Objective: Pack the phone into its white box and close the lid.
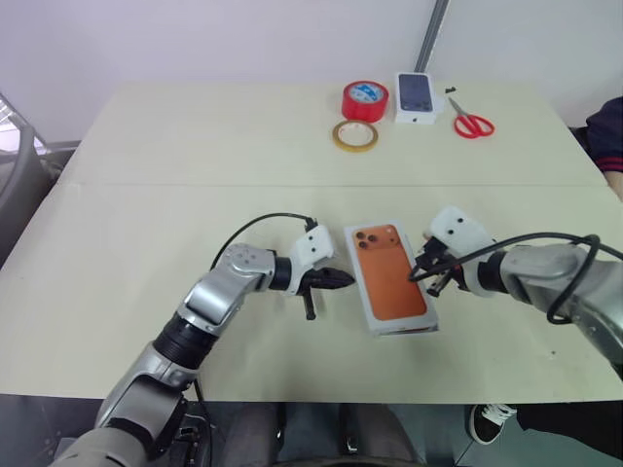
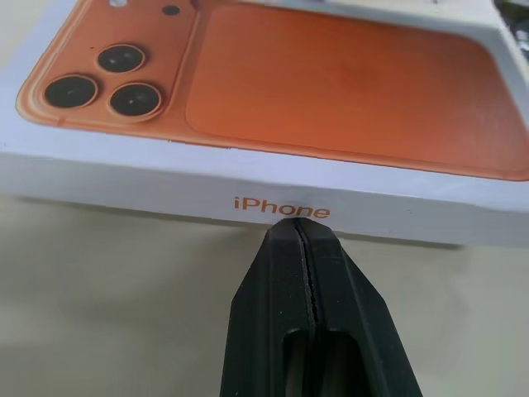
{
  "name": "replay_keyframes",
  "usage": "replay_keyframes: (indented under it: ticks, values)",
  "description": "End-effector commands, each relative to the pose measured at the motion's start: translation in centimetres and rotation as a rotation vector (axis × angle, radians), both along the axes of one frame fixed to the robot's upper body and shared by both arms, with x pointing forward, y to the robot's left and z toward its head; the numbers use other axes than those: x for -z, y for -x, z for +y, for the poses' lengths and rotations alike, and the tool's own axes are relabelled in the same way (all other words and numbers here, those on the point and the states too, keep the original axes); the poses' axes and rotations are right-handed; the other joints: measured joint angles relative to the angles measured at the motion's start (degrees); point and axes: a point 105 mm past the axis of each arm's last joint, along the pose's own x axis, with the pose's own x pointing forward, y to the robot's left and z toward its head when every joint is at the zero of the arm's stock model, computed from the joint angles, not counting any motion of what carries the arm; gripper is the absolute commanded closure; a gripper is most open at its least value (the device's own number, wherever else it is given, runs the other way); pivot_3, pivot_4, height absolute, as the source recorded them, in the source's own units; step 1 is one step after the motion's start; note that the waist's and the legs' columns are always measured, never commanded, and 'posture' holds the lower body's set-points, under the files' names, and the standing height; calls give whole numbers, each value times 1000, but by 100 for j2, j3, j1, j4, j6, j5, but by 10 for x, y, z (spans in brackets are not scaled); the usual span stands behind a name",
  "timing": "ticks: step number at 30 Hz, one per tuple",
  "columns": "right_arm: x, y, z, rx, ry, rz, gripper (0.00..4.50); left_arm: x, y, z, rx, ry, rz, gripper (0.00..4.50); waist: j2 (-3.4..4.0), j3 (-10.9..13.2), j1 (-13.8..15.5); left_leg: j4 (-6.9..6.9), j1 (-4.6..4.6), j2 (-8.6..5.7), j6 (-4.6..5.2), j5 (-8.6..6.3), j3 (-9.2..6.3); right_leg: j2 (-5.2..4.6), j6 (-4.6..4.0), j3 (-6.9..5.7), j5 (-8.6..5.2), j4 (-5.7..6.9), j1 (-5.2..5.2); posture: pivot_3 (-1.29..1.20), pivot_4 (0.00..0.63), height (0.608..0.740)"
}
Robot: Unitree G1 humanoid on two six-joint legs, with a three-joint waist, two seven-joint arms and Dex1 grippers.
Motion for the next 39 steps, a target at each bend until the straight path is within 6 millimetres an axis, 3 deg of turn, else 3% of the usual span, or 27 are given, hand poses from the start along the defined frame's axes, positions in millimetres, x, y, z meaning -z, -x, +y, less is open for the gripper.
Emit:
replay_keyframes:
  ticks: [1,11,23,33,39]
  values:
    - [-11,5,5,-46,-1,-37,4436,-22,4,-12,63,47,-59,4500,0,0,0,0,0,0,0,0,0,0,0,0,0,0,0,0,150,736]
    - [-5,7,-5,-16,17,-29,4436,-21,7,-22,98,33,-62,4500,0,0,0,2,1,-1,0,0,0,1,0,0,0,2,1,0,150,736]
    - [-2,6,-6,-7,16,-27,4436,-11,9,-14,90,0,-52,4500,0,0,0,2,1,-1,-1,1,0,0,0,1,0,2,2,0,150,736]
    - [-10,-2,-23,47,38,-67,4436,-24,-6,-14,0,81,-43,4500,0,0,8,4,1,-2,-2,1,0,0,0,0,0,3,2,0,150,736]
    - [-7,-3,-21,43,34,-66,4436,-22,-9,-18,-5,81,-42,4500,0,-1,7,4,2,-2,-2,2,0,0,0,0,0,4,2,0,150,736]
